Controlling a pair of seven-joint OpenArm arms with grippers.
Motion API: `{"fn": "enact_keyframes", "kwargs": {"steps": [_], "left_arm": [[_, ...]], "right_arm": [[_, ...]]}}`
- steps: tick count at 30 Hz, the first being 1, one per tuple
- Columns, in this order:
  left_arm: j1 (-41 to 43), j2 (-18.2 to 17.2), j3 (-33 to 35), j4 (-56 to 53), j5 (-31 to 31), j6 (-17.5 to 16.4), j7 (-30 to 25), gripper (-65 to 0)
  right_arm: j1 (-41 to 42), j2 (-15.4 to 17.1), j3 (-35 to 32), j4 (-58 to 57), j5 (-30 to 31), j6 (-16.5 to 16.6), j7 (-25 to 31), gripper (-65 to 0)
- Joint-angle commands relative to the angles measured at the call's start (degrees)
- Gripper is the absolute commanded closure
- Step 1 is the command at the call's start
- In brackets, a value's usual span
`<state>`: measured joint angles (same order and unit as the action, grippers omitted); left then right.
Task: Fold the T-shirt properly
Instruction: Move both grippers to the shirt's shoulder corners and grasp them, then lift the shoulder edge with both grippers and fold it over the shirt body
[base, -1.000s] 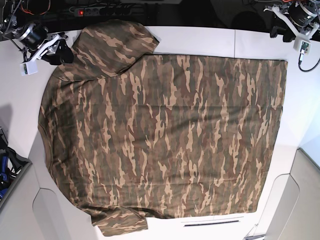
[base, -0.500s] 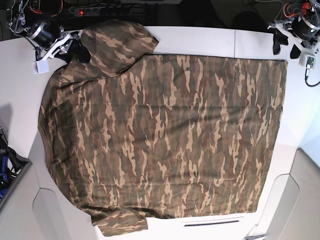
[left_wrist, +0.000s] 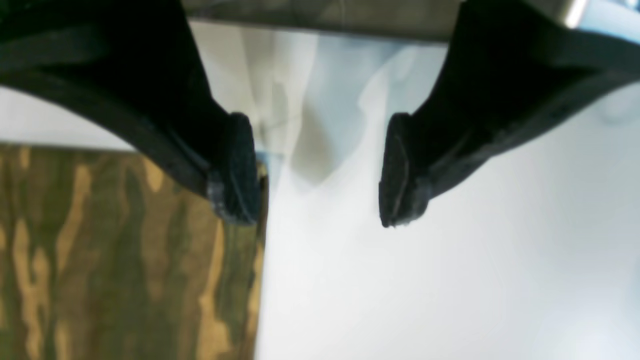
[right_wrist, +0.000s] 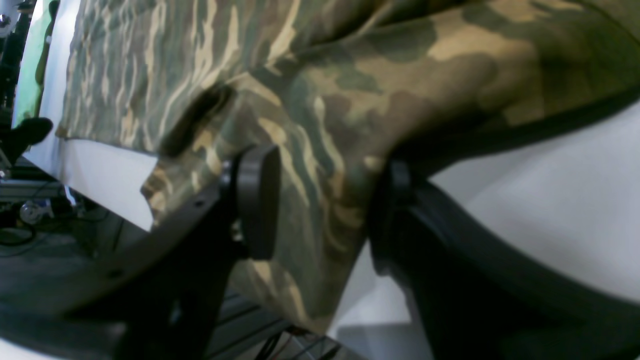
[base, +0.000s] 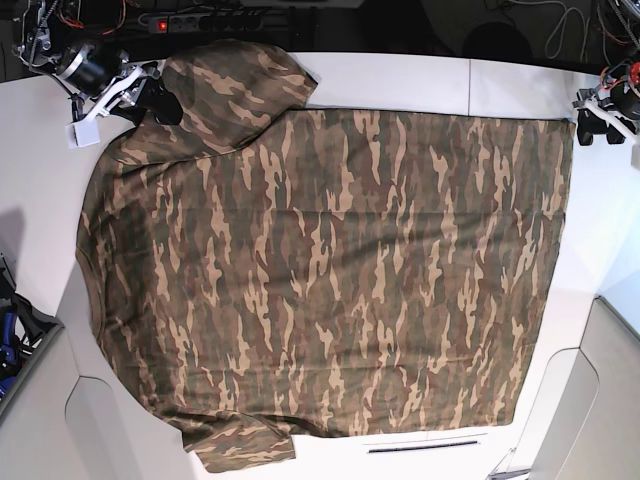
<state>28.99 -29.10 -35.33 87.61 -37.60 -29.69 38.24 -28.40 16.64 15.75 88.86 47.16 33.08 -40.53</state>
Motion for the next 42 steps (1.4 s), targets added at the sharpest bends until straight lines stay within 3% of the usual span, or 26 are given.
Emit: {"fn": "enact_keyframes", "kwargs": {"steps": [1, 7, 18, 21, 23, 26, 28, 32, 36, 42], "left_arm": [[0.0, -1.1, -0.2, -0.3, -1.2, -1.1, -0.4, -40.6], [-0.1, -1.0, -0.2, -2.2, -10.7, -6.7, 7.6, -40.6], [-0.3, -0.9, 5.1, -2.2, -12.2, -7.0, 5.7, -40.5], [-0.4, -0.9, 7.1, -2.2, -9.9, -7.0, 3.9, -40.3], [-0.5, -0.9, 7.5, -2.2, -9.5, -7.0, 3.3, -34.4], [-0.4, -0.9, 7.6, -2.2, -9.5, -7.0, 2.8, -11.9], [-0.5, -0.9, 7.6, -2.2, -9.5, -7.0, 2.0, 0.0], [-0.5, -1.4, 7.5, -2.0, -9.5, -7.1, -0.9, 0.0], [-0.9, -2.5, 6.4, 0.1, -10.4, -10.0, -0.9, 0.0], [-3.9, -2.5, 5.3, 2.5, -11.0, -10.0, -0.9, 0.0]], "right_arm": [[-0.8, 0.0, -0.1, -0.3, -3.0, -1.3, -3.1, -28.4], [-0.8, -1.0, -0.1, -0.3, -3.0, -1.3, -3.2, -28.4], [-0.9, -1.6, -0.2, -0.3, -0.6, 0.2, -5.6, -28.3], [-0.9, -1.6, -0.2, -0.3, -0.6, 0.2, -5.8, -23.4], [-0.8, -1.6, -0.2, -0.3, -0.6, 0.2, -5.8, -15.0], [-0.8, -1.6, -0.1, -0.3, -0.6, 0.2, -5.8, -1.6], [-0.8, -1.6, -0.1, -0.3, -0.6, 0.2, -5.8, 0.0], [-0.8, -1.6, 0.0, 0.6, -0.5, 0.2, -5.8, 0.0], [-0.8, -1.6, 0.6, 4.9, 2.0, 0.2, -6.5, 0.0], [0.2, -1.6, 1.7, 12.6, 1.9, 0.2, -6.2, 0.0]]}}
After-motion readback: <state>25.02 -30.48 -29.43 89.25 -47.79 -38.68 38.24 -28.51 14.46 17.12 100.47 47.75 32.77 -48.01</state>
